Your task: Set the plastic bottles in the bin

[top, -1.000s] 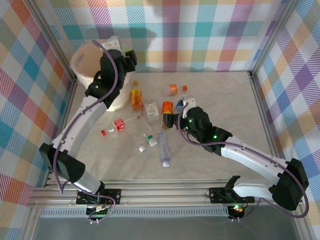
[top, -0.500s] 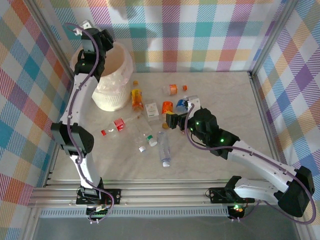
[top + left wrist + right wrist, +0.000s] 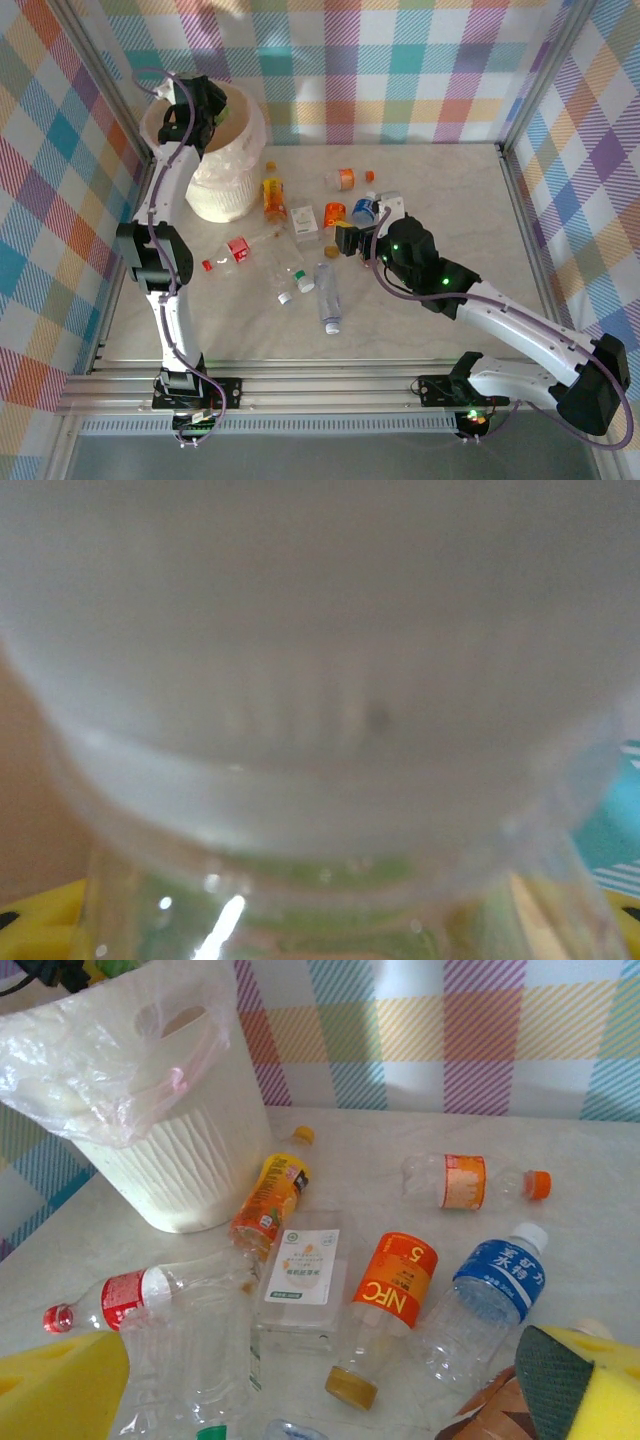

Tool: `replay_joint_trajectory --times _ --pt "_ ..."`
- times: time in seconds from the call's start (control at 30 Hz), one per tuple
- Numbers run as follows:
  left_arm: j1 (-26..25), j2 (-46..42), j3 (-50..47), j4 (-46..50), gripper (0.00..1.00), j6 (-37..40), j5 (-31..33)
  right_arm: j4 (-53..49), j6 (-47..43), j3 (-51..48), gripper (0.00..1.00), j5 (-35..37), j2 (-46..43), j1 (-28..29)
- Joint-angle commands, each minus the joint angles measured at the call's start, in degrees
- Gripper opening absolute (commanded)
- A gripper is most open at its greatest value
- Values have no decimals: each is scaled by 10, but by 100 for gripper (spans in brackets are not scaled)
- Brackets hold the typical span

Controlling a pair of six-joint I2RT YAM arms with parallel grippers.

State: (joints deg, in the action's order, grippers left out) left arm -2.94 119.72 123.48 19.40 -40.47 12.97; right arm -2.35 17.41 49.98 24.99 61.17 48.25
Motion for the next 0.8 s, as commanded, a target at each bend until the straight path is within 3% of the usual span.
replay_joint_trajectory --times 0.0,0.53,0.63,0.77 --pt "18 17 19 -14 61 -65 -28 -29 30 34 100 33 9 2" --pt "22 28 56 7 85 -77 -86 -48 49 43 100 39 33 2" --pt "21 9 56 7 100 -69 -120 -39 51 41 100 35 37 2" --pt "14 -35 41 11 100 -48 -160 -24 47 41 100 36 41 2"
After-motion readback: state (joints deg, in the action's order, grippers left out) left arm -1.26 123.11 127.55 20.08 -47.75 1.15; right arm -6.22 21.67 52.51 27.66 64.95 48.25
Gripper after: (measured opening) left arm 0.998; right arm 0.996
